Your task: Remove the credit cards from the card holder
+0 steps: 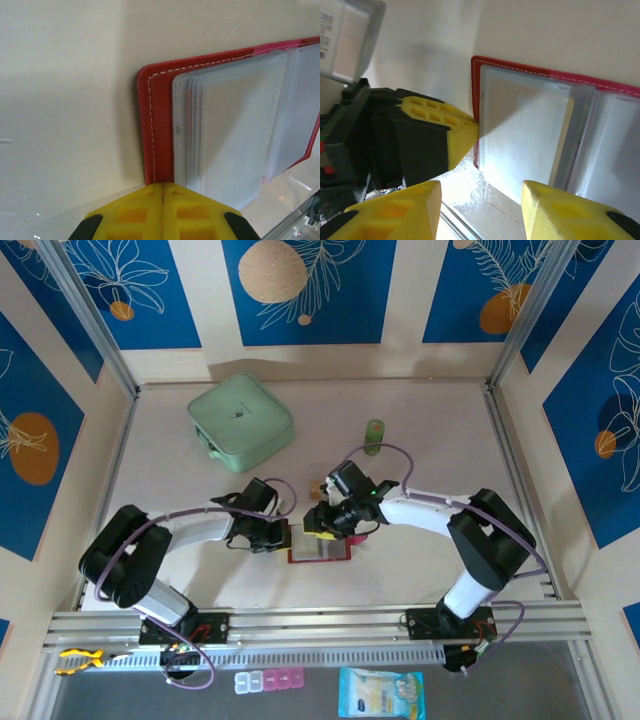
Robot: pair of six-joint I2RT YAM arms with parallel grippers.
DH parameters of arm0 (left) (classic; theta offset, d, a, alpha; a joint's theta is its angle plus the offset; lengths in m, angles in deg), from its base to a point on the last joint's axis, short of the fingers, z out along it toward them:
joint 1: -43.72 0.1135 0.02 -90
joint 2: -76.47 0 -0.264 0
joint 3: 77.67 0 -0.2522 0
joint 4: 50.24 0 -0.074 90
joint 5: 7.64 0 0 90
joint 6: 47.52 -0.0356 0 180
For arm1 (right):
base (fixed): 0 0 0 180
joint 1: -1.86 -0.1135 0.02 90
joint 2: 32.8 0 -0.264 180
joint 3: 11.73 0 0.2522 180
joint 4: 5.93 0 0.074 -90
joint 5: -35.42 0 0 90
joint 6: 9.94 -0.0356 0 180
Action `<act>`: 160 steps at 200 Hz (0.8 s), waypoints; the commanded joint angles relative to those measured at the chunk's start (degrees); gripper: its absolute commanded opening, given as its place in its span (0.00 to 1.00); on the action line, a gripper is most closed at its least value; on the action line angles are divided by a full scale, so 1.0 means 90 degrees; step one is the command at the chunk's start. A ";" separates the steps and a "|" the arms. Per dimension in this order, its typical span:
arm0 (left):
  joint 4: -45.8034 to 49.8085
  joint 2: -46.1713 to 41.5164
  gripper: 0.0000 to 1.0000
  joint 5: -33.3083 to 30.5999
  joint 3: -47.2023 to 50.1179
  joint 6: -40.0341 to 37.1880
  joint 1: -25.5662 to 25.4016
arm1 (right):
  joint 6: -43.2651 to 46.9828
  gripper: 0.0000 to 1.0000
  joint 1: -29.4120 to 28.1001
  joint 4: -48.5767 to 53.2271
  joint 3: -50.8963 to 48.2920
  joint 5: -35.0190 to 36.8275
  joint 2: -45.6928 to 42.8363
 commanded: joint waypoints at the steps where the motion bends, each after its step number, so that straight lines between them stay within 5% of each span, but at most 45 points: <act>1: 0.0141 0.0080 0.00 -0.0112 0.0057 -0.0103 0.0020 | -0.0110 0.45 -0.0089 -0.0097 0.0162 -0.0281 0.0228; 160: 0.0257 0.0158 0.00 -0.0096 -0.0041 -0.0172 0.0014 | 0.0151 0.43 -0.0146 0.0661 0.0402 0.0180 0.0718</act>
